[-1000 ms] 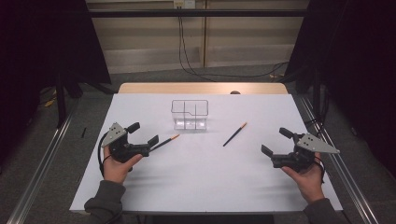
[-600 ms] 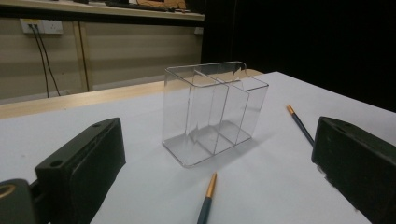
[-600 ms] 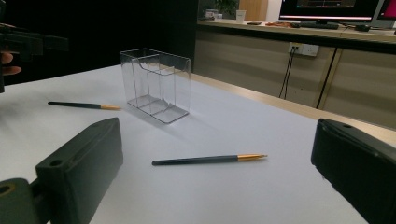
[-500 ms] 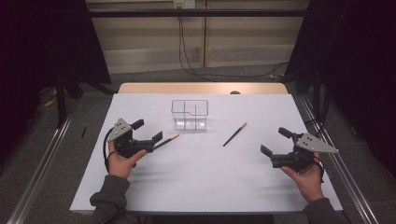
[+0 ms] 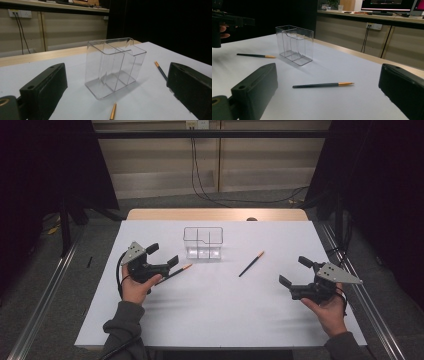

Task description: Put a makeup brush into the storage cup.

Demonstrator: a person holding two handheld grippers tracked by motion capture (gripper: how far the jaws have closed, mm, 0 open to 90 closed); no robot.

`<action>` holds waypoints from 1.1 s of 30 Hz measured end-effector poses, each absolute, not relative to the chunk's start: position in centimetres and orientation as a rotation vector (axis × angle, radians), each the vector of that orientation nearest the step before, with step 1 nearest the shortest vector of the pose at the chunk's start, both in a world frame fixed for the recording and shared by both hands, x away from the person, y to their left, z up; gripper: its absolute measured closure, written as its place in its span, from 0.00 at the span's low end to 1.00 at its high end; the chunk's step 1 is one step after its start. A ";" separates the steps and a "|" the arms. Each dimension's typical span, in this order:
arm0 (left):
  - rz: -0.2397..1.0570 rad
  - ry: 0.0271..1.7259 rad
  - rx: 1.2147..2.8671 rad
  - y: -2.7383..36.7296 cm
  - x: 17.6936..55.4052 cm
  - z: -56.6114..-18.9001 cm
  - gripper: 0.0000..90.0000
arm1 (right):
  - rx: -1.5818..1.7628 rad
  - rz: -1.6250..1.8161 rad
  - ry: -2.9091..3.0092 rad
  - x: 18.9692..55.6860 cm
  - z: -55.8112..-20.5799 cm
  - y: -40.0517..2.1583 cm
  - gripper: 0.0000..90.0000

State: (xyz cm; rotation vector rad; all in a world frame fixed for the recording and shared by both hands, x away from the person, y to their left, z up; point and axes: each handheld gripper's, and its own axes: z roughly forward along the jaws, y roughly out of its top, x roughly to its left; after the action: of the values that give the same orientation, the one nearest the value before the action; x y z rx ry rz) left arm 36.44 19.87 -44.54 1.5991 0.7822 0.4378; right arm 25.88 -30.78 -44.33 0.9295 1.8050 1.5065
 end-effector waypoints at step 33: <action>0.415 0.821 1.702 18.2 38.5 -45.0 0.04 | 0.922 1.506 1.812 25.9 -44.4 -30.7 0.02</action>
State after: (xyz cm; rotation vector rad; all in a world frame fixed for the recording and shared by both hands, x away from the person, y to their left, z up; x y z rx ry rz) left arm 38.46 18.15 -45.01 1.7019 0.8208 0.4155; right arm 25.93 -30.66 -44.40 0.9215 1.8123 1.5060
